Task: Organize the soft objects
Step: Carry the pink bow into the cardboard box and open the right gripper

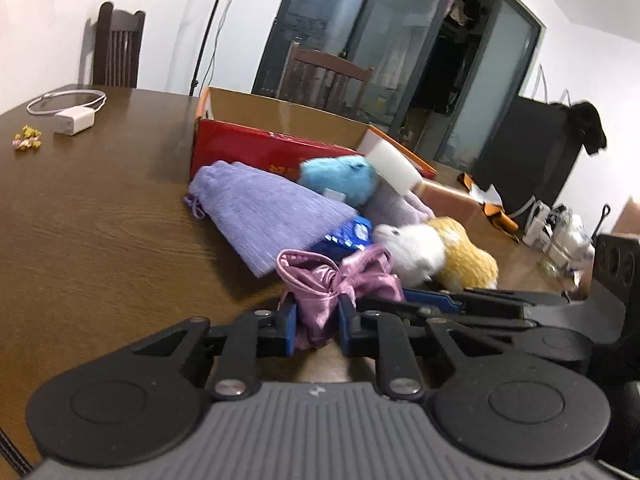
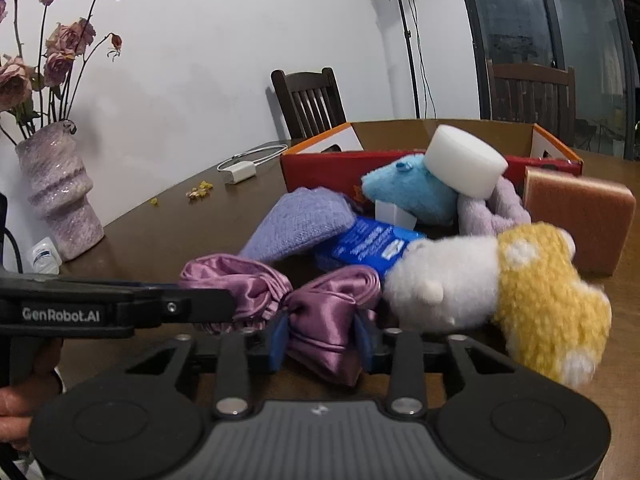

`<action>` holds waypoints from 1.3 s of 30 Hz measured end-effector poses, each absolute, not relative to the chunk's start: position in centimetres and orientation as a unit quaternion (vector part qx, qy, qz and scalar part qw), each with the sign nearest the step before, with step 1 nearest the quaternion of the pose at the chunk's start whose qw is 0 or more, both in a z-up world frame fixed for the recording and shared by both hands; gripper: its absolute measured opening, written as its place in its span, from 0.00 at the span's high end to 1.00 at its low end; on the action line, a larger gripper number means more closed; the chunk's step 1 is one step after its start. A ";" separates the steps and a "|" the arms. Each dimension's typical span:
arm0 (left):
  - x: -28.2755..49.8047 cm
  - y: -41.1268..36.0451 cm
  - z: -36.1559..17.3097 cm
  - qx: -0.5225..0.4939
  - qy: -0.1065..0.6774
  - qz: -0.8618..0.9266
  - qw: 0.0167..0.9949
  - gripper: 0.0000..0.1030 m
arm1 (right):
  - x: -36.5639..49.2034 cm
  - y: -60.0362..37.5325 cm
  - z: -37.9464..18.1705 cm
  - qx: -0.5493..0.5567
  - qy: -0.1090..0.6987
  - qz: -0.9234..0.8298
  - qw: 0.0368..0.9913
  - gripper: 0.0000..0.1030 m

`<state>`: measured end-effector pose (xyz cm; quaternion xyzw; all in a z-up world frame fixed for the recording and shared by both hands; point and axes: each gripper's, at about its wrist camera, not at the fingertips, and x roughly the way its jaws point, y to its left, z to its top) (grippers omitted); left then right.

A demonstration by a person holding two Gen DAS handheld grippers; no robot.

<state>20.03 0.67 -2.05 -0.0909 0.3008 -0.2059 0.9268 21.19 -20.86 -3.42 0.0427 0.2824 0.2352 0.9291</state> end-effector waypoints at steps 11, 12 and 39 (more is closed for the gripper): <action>15.5 -0.9 1.7 -0.086 0.245 -0.232 0.937 0.83 | 15.5 -22.8 -0.4 0.038 0.242 0.246 0.938 0.87; 15.7 -1.0 2.3 -0.083 0.237 -0.235 0.939 0.82 | 15.5 -23.1 0.2 0.036 0.234 0.247 0.940 0.87; 60.2 -2.2 5.3 -0.012 0.367 -0.138 0.920 0.74 | 64.0 -18.4 4.2 0.015 0.419 0.252 0.872 0.86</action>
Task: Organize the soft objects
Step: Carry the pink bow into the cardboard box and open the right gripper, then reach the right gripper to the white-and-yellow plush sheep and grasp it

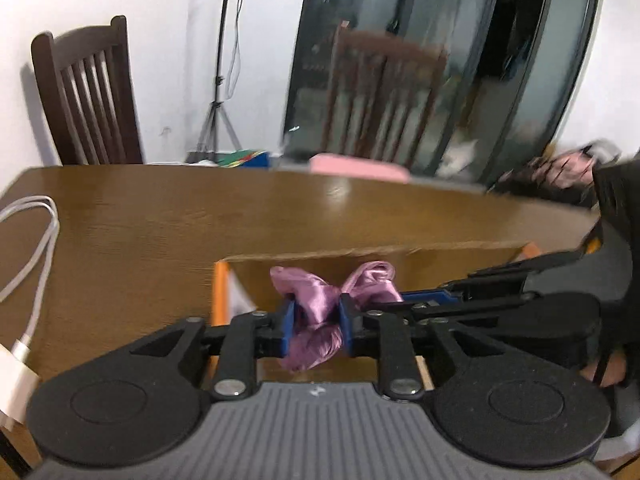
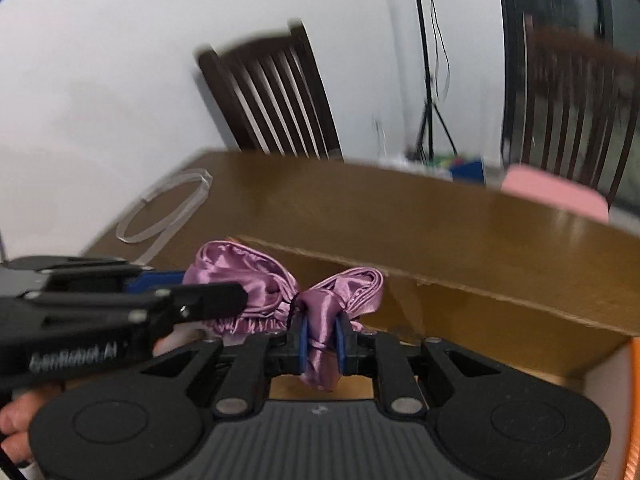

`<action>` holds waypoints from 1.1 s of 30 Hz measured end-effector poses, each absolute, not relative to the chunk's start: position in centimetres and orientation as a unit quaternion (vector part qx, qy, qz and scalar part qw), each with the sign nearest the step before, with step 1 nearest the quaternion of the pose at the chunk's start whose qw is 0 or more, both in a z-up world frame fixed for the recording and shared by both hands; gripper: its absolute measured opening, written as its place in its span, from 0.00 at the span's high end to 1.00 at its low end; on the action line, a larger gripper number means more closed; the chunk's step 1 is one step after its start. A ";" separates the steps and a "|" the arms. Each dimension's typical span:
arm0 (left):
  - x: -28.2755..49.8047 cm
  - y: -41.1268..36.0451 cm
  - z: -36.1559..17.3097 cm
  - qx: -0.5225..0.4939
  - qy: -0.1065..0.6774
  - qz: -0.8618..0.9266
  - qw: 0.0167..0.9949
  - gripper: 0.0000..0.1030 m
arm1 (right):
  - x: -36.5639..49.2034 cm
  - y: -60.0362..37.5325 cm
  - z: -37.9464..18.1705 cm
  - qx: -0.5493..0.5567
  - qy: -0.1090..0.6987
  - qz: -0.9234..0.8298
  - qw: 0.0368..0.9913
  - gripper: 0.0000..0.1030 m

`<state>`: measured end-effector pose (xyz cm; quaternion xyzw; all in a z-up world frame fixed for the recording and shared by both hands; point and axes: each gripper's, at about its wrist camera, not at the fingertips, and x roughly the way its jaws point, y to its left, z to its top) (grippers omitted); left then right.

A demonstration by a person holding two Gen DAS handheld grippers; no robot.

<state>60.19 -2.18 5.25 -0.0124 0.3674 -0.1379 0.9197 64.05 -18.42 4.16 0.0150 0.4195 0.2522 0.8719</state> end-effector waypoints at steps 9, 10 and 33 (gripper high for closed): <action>58.0 -1.2 7.0 0.000 0.341 -0.135 0.930 0.59 | 63.2 -18.5 3.4 0.006 0.420 0.242 0.875 0.59; 57.2 -1.2 7.8 0.002 0.335 -0.135 0.933 0.59 | 62.6 -18.9 4.3 0.004 0.412 0.242 0.878 0.58; 30.2 -1.6 16.6 -0.010 0.165 -0.095 0.982 0.08 | 33.3 -31.6 16.2 -0.029 0.214 0.180 0.960 0.23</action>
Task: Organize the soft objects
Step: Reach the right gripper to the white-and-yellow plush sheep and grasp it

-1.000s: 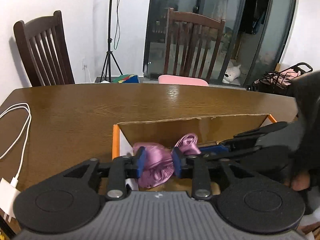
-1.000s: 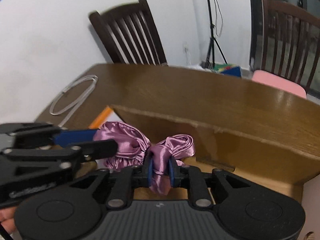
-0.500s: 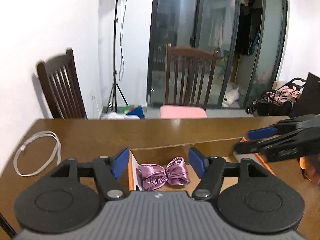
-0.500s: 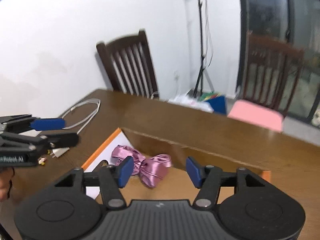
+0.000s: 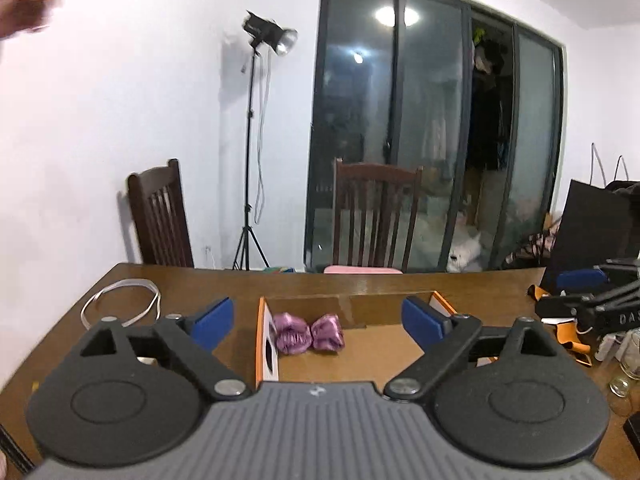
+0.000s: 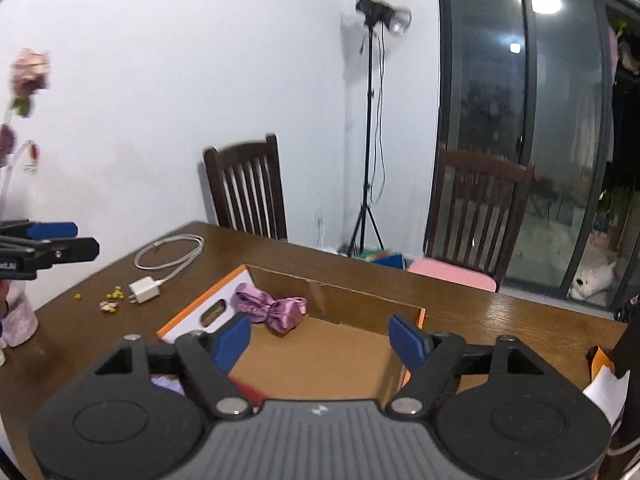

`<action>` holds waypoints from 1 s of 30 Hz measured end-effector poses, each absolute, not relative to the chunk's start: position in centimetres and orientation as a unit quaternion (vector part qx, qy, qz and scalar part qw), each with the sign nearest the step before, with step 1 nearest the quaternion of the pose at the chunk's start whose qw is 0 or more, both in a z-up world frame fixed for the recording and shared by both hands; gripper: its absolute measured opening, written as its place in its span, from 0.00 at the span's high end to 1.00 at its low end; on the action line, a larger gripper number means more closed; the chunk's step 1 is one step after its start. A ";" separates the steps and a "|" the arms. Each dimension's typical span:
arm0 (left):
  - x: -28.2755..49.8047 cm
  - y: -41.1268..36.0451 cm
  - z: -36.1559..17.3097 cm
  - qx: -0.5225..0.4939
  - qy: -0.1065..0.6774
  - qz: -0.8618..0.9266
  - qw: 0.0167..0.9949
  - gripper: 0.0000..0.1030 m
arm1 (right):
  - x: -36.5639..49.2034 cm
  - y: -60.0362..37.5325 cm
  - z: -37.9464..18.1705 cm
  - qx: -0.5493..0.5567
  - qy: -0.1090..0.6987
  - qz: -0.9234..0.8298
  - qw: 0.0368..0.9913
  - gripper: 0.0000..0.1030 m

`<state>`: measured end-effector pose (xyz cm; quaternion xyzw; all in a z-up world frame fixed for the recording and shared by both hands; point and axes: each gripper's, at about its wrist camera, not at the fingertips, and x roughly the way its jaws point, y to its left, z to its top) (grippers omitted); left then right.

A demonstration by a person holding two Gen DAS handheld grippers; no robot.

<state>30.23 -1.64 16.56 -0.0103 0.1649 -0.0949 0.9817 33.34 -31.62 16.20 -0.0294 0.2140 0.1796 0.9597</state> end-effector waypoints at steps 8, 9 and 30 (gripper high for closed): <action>17.7 -5.0 8.2 0.043 0.112 -0.098 0.988 0.00 | 20.9 -31.3 7.8 -0.045 0.158 0.170 0.972 0.17; 16.7 -5.1 7.3 0.038 0.121 -0.105 0.986 0.00 | 19.8 -31.4 6.5 -0.036 0.165 0.170 0.971 0.17; 20.9 -10.2 -0.1 0.021 0.245 -0.223 0.944 0.26 | 22.1 -31.8 -2.4 0.029 0.259 0.154 0.953 0.55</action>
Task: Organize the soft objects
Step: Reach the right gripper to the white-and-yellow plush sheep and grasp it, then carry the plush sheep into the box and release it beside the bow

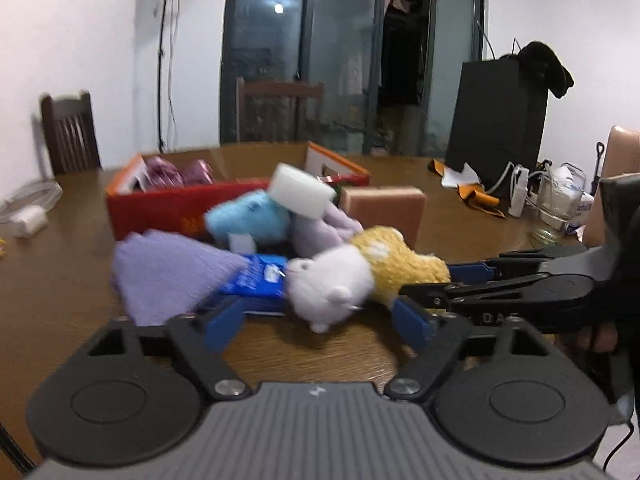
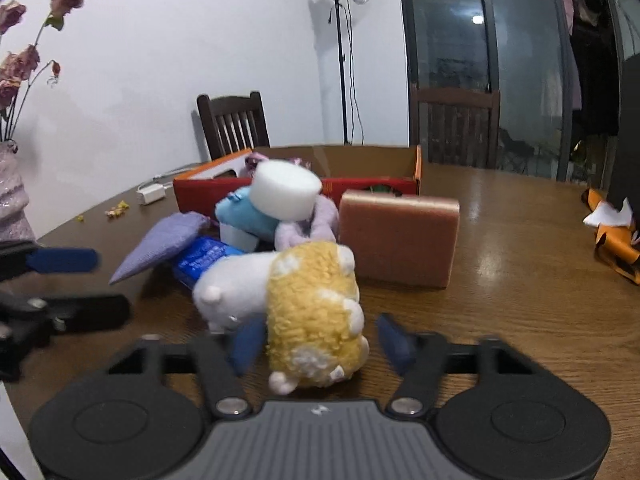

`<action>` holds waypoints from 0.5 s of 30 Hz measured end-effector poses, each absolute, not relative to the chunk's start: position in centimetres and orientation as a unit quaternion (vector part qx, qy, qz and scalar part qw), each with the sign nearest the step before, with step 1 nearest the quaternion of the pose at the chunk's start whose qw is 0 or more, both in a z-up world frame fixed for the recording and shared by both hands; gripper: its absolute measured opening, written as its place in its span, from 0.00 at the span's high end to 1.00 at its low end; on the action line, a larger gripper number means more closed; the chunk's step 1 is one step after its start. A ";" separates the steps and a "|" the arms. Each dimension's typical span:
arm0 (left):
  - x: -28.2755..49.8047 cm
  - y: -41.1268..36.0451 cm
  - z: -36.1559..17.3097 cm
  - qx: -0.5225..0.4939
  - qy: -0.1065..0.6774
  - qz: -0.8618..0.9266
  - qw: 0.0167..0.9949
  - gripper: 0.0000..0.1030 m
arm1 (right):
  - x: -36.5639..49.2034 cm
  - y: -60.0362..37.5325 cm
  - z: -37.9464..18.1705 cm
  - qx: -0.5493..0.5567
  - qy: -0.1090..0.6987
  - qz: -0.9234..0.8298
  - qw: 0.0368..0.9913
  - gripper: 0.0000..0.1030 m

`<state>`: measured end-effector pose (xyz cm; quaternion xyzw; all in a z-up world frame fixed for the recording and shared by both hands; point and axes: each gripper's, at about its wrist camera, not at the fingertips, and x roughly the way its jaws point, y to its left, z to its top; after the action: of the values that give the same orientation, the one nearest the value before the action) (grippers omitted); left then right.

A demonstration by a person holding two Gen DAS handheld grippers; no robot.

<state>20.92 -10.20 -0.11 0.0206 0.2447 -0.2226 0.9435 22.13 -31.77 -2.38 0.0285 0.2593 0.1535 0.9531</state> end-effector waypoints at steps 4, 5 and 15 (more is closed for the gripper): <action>22.7 -11.1 -1.6 0.015 0.272 -0.236 0.933 0.38 | 21.2 -33.2 -2.4 0.075 0.269 0.169 0.945 0.58; 22.9 -11.2 -1.7 0.016 0.272 -0.241 0.932 0.38 | 20.9 -33.5 -2.5 0.093 0.275 0.175 0.941 0.58; 23.3 -11.3 -1.9 0.006 0.280 -0.263 0.923 0.54 | 19.5 -32.9 -2.1 0.086 0.286 0.183 0.937 0.58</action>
<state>23.31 -11.26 -1.88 0.0056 0.2801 -0.2626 0.9233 19.47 -32.91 -2.08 0.0862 0.2858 0.1826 0.9368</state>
